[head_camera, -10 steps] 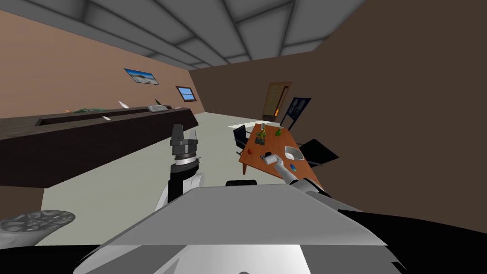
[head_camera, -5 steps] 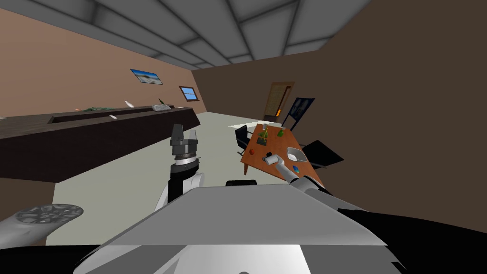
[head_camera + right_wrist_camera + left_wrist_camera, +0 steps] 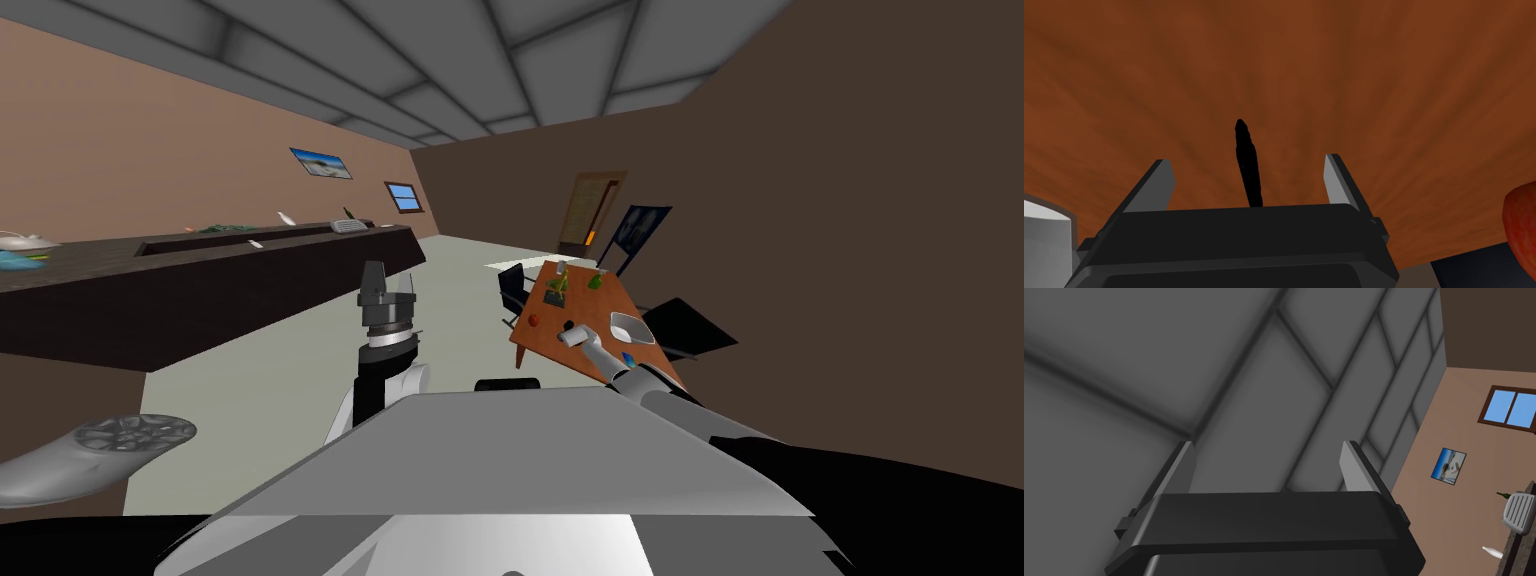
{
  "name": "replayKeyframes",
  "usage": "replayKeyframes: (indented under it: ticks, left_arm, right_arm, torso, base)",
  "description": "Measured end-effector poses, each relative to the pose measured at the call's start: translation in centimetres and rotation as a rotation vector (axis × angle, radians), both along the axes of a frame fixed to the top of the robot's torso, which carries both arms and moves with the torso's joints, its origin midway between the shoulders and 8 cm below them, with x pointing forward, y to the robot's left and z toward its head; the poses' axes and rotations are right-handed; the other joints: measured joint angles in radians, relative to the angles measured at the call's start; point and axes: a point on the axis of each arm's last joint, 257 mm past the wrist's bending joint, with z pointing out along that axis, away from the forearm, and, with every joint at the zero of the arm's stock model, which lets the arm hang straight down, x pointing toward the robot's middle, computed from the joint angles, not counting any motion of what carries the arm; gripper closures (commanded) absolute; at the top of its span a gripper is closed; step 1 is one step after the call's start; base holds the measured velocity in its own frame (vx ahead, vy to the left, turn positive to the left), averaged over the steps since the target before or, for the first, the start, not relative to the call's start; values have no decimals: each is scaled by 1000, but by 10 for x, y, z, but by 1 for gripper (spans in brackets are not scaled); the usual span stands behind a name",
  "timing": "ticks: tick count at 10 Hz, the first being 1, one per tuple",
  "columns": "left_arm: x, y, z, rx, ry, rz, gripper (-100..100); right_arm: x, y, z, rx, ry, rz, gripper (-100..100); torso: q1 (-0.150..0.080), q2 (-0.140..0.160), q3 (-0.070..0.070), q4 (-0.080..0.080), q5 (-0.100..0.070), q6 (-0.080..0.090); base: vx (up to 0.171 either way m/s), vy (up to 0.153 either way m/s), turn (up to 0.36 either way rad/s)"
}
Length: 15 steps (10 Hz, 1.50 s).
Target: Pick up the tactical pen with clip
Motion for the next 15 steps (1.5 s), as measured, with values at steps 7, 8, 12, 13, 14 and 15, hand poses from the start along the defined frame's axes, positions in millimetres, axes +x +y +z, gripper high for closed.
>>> replayKeyframes:
  ticks: [7,8,12,13,14,15]
  left_arm:
    - [0,0,0,0,0,0,0]
    - [0,0,0,0,0,0,0]
    - [0,0,0,0,0,0,0]
    - [0,0,0,0,0,0,0]
    - [0,0,0,0,0,0,0]
    - [0,0,0,0,0,0,0]
  right_arm:
    - [-15,-3,-16,-1,2,-13,100]
    - [-15,-4,-16,-3,3,-14,100]
    - [-15,-4,-16,-3,2,-14,100]
    - [-9,-3,-11,-1,0,-11,100]
    - [-5,-2,-7,-2,-1,-5,100]
    - [-2,-1,-2,-1,-1,-1,100]
  torso:
    - [-3,0,0,0,-1,0]
    - [-2,0,0,0,-2,-1]
    - [-2,-1,-1,0,-2,-1]
    - [0,1,0,0,-1,-1]
    - [1,3,1,0,-1,-1]
    - [1,3,2,0,-1,-1]
  base:
    - [25,-18,23]
    - [0,0,0]
    - [-9,6,-16]
    - [-57,40,-45]
    - [-50,41,-36]
    - [-20,19,-9]
